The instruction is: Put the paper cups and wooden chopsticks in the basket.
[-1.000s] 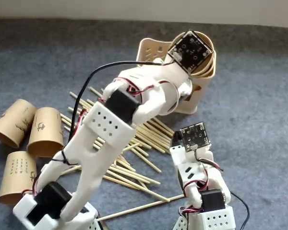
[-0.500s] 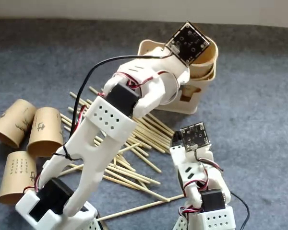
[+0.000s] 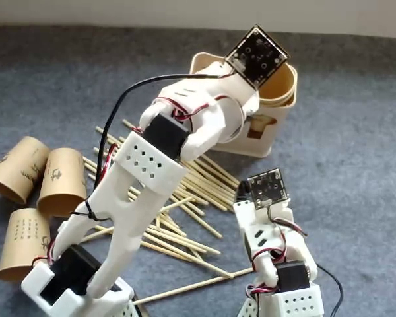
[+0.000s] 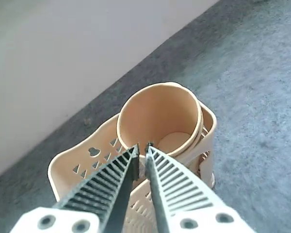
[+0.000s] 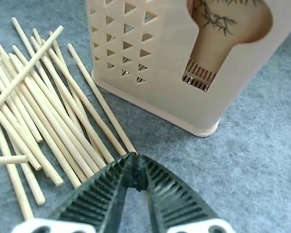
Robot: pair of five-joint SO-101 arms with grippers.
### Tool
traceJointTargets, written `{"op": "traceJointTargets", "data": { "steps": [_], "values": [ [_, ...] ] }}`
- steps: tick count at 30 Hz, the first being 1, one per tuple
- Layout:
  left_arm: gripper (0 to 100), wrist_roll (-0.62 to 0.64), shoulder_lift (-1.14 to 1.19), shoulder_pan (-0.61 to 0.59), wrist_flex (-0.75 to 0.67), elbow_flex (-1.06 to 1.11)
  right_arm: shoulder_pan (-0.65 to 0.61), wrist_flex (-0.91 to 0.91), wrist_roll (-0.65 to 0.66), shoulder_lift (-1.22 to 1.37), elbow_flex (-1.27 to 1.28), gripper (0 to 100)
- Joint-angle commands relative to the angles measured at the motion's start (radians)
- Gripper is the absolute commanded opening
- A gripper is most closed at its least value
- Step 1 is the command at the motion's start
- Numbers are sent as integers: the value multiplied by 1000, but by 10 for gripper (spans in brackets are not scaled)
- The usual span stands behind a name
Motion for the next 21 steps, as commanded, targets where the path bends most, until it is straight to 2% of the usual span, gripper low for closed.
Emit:
{"op": "traceJointTargets", "data": {
  "steps": [1, 10, 17, 21],
  "values": [
    [46, -9, -120, 25, 137, -54, -7, -31, 14, -5, 99, 10],
    [49, -11, -334, -67, 420, -48, -7, -31, 14, -5, 99, 10],
    [50, -14, -430, -269, 598, -48, -7, -31, 14, -5, 99, 10],
    [50, -137, -463, -375, 707, -47, -7, -28, 14, -5, 99, 10]
  ]
}}
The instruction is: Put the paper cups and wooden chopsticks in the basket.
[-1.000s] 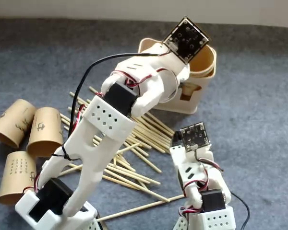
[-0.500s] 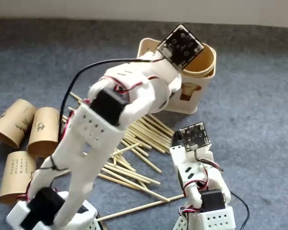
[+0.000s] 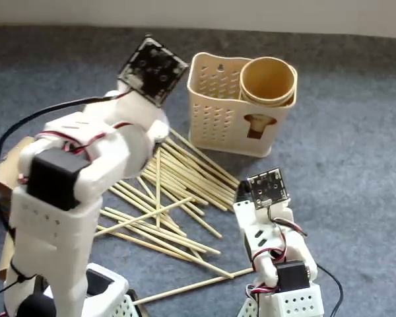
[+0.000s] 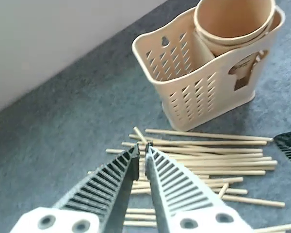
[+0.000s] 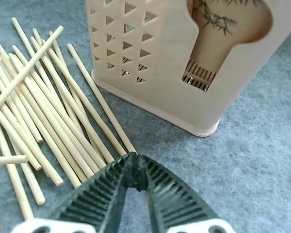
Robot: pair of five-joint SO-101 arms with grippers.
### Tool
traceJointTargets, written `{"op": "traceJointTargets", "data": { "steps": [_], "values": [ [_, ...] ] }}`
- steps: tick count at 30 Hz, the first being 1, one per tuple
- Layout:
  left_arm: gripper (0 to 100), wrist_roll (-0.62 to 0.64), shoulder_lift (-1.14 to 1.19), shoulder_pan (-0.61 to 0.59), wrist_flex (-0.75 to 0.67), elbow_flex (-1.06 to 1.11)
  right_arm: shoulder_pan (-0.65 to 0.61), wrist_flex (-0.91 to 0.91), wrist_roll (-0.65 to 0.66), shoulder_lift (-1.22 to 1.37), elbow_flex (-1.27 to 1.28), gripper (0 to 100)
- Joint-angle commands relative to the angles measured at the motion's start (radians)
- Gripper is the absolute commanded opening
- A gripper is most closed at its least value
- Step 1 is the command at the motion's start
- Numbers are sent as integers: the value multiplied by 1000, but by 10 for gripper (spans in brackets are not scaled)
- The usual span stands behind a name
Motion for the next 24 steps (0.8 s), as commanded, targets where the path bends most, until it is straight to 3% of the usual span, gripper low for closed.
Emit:
{"op": "traceJointTargets", "data": {
  "steps": [1, 7, 14, 24],
  "values": [
    [50, -127, -56, -127, 118, -45, -7, -27, 14, -5, 99, 10],
    [53, -144, -53, -406, 183, -18, -7, -25, 14, -4, 99, 10],
    [162, -160, -59, -676, 181, 154, -7, -24, 14, -4, 99, 10],
    [158, -641, -59, -857, 180, 338, -7, -24, 14, -4, 99, 10]
  ]
}}
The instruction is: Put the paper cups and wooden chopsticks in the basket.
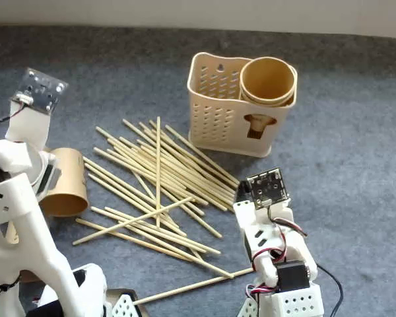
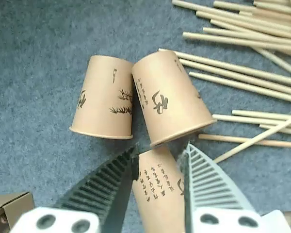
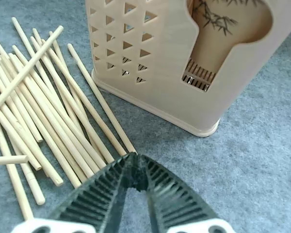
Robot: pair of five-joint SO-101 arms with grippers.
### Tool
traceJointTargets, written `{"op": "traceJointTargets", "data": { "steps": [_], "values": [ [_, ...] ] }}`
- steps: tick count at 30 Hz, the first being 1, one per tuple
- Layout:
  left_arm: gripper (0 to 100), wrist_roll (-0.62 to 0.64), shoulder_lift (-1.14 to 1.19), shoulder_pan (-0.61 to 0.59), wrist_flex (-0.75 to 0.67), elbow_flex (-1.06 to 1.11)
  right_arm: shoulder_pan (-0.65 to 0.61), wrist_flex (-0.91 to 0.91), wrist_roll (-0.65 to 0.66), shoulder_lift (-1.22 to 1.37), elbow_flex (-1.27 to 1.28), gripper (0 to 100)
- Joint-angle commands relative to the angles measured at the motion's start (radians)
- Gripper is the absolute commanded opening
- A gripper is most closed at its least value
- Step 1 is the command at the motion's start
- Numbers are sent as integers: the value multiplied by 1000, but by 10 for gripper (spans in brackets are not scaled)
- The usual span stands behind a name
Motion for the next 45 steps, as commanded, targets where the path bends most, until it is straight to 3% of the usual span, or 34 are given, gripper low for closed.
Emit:
{"op": "traceJointTargets", "data": {
  "steps": [1, 9, 21, 36, 45],
  "values": [
    [158, -233, -25, -67, 3, 58, -7, -24, 14, -4, 99, 10],
    [157, -459, -25, -87, -35, 200, -7, -24, 14, -4, 99, 10],
    [157, -474, -25, -87, -488, 495, -7, -24, 14, -4, 99, 10],
    [56, -463, -27, -50, -496, 503, -7, -24, 14, -4, 99, 10],
    [28, -327, -27, 10, -502, 496, -7, -24, 14, -4, 99, 10]
  ]
}}
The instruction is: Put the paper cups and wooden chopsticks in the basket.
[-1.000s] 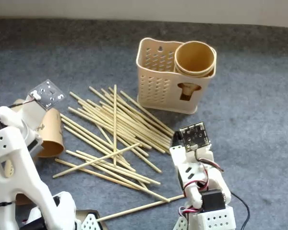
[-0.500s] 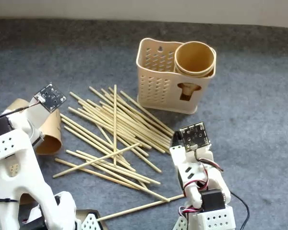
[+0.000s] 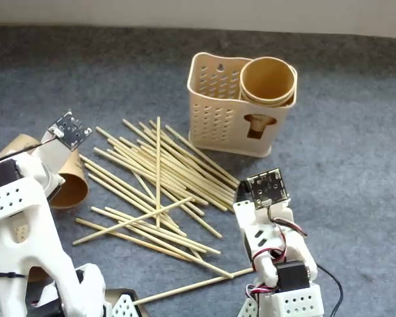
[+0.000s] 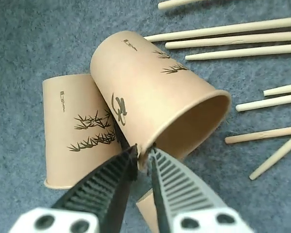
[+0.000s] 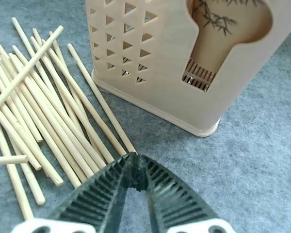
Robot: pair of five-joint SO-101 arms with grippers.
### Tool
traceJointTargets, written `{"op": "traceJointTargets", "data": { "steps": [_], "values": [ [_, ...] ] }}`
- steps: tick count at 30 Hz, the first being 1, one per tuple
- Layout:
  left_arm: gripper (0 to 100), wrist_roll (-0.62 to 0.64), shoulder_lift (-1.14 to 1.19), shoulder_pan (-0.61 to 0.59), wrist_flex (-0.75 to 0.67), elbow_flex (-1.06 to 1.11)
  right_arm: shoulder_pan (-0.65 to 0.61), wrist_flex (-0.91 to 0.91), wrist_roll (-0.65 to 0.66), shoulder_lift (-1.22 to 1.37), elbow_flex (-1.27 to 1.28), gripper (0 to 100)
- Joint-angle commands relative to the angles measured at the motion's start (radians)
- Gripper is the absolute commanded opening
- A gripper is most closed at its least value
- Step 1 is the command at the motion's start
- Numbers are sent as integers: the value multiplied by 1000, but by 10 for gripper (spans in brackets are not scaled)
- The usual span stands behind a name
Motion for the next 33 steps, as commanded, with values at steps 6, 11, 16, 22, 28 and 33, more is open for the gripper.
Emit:
{"op": "traceJointTargets", "data": {
  "steps": [6, 11, 16, 22, 28, 33],
  "values": [
    [6, 150, -27, 111, -12, -31, -7, -24, 14, -4, 99, 10],
    [6, 265, -27, 108, -11, -110, -7, -24, 14, -4, 99, 10],
    [6, 321, -27, 113, 78, -183, -7, -24, 14, -4, 99, 10],
    [6, 446, -16, 143, 187, -277, -7, -24, 14, -4, 99, 10],
    [6, 499, -16, 254, 313, -321, -7, -24, 14, -4, 99, 10],
    [6, 537, -16, 377, 354, -329, -7, -24, 14, -4, 99, 10]
  ]
}}
